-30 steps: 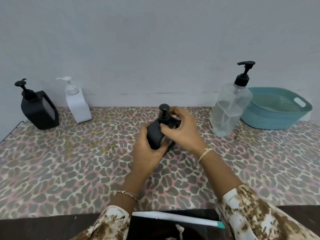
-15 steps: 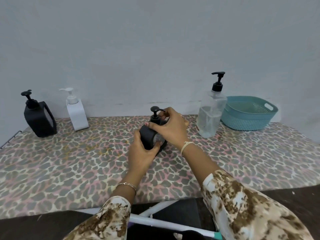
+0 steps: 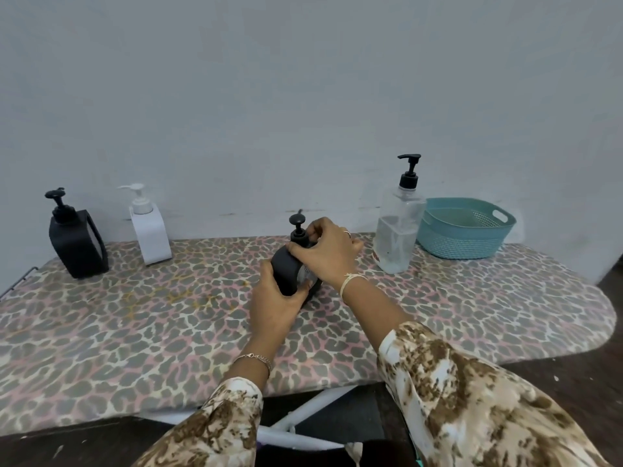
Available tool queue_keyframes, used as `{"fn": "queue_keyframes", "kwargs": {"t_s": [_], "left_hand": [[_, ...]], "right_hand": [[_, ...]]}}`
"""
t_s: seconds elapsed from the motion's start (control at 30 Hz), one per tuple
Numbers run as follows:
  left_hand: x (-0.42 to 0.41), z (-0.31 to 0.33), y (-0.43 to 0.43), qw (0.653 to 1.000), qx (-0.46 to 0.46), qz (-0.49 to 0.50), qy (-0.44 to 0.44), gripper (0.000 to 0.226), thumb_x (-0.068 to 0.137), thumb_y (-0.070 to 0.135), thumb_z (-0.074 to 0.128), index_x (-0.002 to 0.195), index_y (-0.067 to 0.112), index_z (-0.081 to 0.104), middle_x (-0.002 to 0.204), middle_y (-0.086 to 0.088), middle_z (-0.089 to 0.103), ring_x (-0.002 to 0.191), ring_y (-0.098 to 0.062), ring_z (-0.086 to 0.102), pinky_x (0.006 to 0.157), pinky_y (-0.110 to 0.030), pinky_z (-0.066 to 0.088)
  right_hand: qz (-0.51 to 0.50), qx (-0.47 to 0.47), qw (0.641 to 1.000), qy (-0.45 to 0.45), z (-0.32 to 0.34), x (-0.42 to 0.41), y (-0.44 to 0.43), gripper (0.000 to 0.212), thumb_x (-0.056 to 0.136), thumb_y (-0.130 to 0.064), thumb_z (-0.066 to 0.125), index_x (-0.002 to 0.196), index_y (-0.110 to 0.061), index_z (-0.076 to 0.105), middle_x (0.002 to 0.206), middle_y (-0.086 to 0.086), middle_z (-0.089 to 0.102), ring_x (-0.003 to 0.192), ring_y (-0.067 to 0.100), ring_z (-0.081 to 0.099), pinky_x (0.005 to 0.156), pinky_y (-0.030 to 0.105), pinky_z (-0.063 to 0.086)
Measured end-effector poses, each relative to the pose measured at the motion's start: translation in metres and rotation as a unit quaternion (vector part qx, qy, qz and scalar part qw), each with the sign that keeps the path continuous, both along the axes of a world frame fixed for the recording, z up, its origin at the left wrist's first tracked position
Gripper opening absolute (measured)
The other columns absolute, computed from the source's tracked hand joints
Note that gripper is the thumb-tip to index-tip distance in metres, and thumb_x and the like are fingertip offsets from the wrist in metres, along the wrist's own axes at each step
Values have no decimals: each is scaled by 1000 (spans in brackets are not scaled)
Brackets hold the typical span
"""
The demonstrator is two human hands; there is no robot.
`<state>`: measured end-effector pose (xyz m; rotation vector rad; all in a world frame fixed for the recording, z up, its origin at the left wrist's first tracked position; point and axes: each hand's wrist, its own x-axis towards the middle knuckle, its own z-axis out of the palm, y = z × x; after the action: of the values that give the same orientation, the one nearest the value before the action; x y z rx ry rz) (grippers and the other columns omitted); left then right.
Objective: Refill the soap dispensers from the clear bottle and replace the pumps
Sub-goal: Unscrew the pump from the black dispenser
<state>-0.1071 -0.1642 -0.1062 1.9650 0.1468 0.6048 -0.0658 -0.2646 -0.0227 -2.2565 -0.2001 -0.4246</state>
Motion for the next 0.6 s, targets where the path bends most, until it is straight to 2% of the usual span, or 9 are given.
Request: {"fn": "queue_keyframes", "kwargs": {"t_s": [0.1, 0.2, 0.27, 0.4, 0.5, 0.6], "left_hand": [[-1, 1, 0, 1000, 2, 2, 4, 46, 76, 35, 79, 99, 21, 41, 86, 5, 60, 75, -10, 61, 63, -36, 54], [-1, 2, 0, 1000, 1, 1, -1, 46, 76, 34, 79, 100, 20, 41, 86, 8, 59, 76, -9, 61, 62, -32, 53], [-1, 1, 0, 1000, 1, -1, -1, 47, 76, 35, 79, 101, 20, 41, 87, 9, 59, 76, -8, 61, 62, -32, 53], [-1, 2, 1, 1000, 3, -1, -1, 50, 76, 39, 78, 103, 21, 41, 91, 9, 60, 78, -7, 61, 64, -31, 54], [-2, 3, 0, 1000, 4, -2, 0, 49, 76, 35, 79, 104, 20, 41, 91, 10, 59, 80, -10, 62, 67, -29, 53], [-2, 4, 0, 1000, 10, -10, -2, 50, 76, 27, 78, 106, 21, 39, 94, 7, 59, 85, -13, 63, 68, -28, 54]], "right_hand": [[21, -7, 1000, 19, 3, -2, 3, 33, 72, -41, 67, 102, -31, 59, 98, -14, 58, 108, 14, 49, 89, 36, 24], [3, 5, 1000, 16, 4, 0, 2, 48, 68, -56, 67, 109, -33, 56, 107, -15, 54, 106, 8, 48, 96, 40, 27], [5, -3, 1000, 10, 3, 0, 1, 42, 67, -57, 69, 99, -33, 58, 99, -16, 58, 101, 9, 53, 92, 40, 30], [19, -5, 1000, -4, 9, 0, -2, 20, 72, -45, 69, 82, -31, 60, 84, -17, 63, 86, 11, 56, 84, 38, 32], [44, 80, 996, -6, 21, -1, -8, 15, 72, -39, 71, 79, -27, 63, 78, -14, 64, 68, 9, 55, 79, 42, 50], [66, 164, 984, 6, 38, -3, -22, 9, 73, -23, 74, 80, -21, 68, 80, -10, 68, 62, 7, 56, 68, 30, 54]]}}
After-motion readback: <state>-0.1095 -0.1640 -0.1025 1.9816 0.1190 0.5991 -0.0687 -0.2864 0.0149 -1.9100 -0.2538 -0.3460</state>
